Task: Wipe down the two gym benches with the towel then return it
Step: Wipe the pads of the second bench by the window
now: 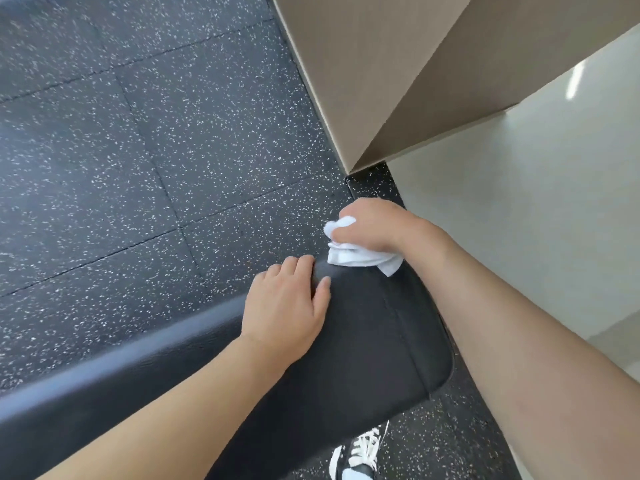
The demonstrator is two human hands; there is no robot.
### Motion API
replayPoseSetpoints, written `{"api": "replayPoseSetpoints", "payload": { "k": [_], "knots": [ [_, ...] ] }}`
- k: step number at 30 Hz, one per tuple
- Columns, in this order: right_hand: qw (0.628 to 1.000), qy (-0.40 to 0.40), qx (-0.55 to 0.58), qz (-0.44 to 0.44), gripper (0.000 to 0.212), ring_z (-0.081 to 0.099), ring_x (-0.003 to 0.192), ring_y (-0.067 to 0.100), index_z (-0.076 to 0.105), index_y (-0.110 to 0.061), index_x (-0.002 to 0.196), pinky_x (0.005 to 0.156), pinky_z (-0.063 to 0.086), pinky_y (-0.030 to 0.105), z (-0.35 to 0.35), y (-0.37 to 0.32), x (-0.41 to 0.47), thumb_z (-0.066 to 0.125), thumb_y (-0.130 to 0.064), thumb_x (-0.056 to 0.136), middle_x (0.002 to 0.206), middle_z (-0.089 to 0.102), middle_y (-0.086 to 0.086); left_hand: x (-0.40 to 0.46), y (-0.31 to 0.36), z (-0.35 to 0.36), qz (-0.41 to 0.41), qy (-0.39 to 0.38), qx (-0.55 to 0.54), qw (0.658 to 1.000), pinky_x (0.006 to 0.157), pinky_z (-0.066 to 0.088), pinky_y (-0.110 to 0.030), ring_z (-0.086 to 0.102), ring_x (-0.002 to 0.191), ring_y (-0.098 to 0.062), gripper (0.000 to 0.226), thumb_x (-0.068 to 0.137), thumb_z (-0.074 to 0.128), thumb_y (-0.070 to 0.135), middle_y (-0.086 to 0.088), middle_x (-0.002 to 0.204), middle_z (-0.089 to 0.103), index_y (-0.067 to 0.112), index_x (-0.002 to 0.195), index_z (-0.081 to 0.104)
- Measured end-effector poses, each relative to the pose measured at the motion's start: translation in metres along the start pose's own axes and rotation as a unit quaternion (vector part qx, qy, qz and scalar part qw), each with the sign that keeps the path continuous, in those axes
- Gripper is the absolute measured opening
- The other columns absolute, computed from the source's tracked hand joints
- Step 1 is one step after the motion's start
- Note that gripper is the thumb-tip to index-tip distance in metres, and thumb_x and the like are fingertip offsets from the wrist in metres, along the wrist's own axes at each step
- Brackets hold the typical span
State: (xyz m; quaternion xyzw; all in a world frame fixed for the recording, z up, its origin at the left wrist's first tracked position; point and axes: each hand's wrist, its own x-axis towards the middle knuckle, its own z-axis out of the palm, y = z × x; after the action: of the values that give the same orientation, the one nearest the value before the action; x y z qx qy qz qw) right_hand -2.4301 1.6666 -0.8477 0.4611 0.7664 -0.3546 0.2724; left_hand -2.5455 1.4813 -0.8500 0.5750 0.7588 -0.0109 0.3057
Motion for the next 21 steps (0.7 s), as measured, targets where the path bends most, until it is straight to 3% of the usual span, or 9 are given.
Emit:
{"api": "replayPoseSetpoints", "payload": {
  "k": [4, 15, 18, 21],
  "knots": [
    [0.996, -0.032, -0.075, -0.037, 0.035, 0.059, 0.072, 0.017, 0.065, -0.021, 0.072, 0.057, 0.033, 0.032, 0.028, -0.053, 0.011, 0.048, -0.047, 0.087, 0.076, 0.066, -0.004, -0.027, -0.043, -0.006, -0.017, -0.003, 0.007, 1.000, 0.091, 0.043, -0.042, 0.061, 0.102, -0.027, 0.061, 0.097, 0.014, 0.063, 0.005, 0.110, 0.063, 0.026, 0.122, 0.055],
    [0.984, -0.114, -0.056, -0.121, 0.030, 0.060, 0.073, 0.019, 0.061, -0.022, 0.072, 0.056, 0.034, 0.031, 0.128, -0.221, 0.026, 0.050, -0.046, 0.086, 0.073, 0.063, -0.005, -0.116, -0.184, -0.019, -0.098, 0.019, 0.003, 0.995, 0.088, 0.045, -0.044, 0.063, 0.099, -0.028, 0.052, 0.102, 0.029, 0.054, 0.004, 0.105, 0.065, 0.020, 0.119, 0.064],
    [0.985, -0.097, -0.052, -0.134, 0.037, 0.059, 0.073, 0.021, 0.056, -0.021, 0.069, 0.058, 0.035, 0.034, 0.133, -0.225, 0.019, 0.041, -0.048, 0.088, 0.070, 0.060, -0.006, -0.129, -0.200, -0.017, -0.104, 0.039, -0.001, 0.994, 0.091, 0.046, -0.046, 0.063, 0.103, -0.031, 0.053, 0.101, 0.035, 0.051, 0.000, 0.113, 0.067, 0.015, 0.126, 0.065],
    [0.989, -0.075, -0.085, -0.099, 0.040, 0.057, 0.063, 0.014, 0.053, -0.021, 0.072, 0.057, 0.039, 0.035, 0.105, -0.182, 0.013, 0.037, -0.055, 0.084, 0.063, 0.059, -0.005, -0.126, -0.194, -0.017, -0.126, 0.043, 0.001, 0.991, 0.093, 0.045, -0.049, 0.064, 0.101, -0.034, 0.056, 0.100, 0.035, 0.048, -0.005, 0.112, 0.069, 0.010, 0.125, 0.068]
  ]
}}
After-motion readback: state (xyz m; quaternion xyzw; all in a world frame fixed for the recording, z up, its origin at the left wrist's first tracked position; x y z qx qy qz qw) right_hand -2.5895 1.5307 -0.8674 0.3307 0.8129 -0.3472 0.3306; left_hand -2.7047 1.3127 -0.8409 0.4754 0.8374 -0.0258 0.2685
